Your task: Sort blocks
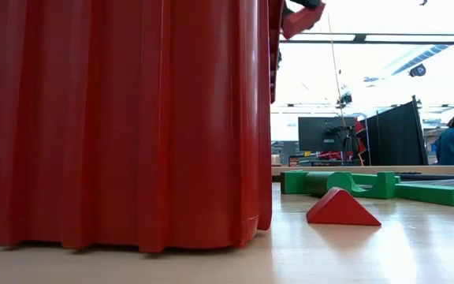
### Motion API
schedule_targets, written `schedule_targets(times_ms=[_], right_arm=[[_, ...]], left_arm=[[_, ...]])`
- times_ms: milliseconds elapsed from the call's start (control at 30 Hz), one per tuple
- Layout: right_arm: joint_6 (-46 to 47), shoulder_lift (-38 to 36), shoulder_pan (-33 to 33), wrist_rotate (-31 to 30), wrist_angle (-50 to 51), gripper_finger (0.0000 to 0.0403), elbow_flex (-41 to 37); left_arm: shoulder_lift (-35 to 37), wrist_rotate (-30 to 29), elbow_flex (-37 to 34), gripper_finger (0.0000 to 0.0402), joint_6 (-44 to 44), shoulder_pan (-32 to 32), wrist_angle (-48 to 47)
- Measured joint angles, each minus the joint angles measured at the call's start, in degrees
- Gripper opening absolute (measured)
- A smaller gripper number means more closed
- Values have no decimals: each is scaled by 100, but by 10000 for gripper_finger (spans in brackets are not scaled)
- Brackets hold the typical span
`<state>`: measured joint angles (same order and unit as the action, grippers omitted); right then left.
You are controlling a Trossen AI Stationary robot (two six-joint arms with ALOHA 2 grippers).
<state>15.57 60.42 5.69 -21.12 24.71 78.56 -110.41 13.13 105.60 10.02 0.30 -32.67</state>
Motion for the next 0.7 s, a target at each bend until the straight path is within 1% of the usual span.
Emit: schedule_targets(times_ms=[67, 133, 200, 300, 367, 433, 633, 700], right_arm=[[-2, 0, 0, 0, -2, 0, -2], [0, 0, 0, 0, 4, 0, 0], [0, 0, 0, 0, 7, 0, -2], [-2, 0, 0, 2, 5, 0, -2], [-6, 0, 0, 2, 8, 0, 0], [-7, 0, 0, 2, 10, 0, 0], [-9, 0, 0, 3, 30, 0, 0], [-11, 0, 0, 4, 29, 0, 0]], left_arm=[[-90, -3, 45, 167, 11, 2, -4], [-131, -24, 37, 226, 11, 7, -30], [-136, -178, 6, 277, 8, 19, -62], [-136, -353, -19, 324, -20, 52, -241], [-136, -361, -25, 337, -30, 89, -380], [-126, -356, -12, 339, -52, 124, -496], [154, -389, 64, 314, -199, 163, -1110], [336, -539, 64, 312, -204, 168, -1244]])
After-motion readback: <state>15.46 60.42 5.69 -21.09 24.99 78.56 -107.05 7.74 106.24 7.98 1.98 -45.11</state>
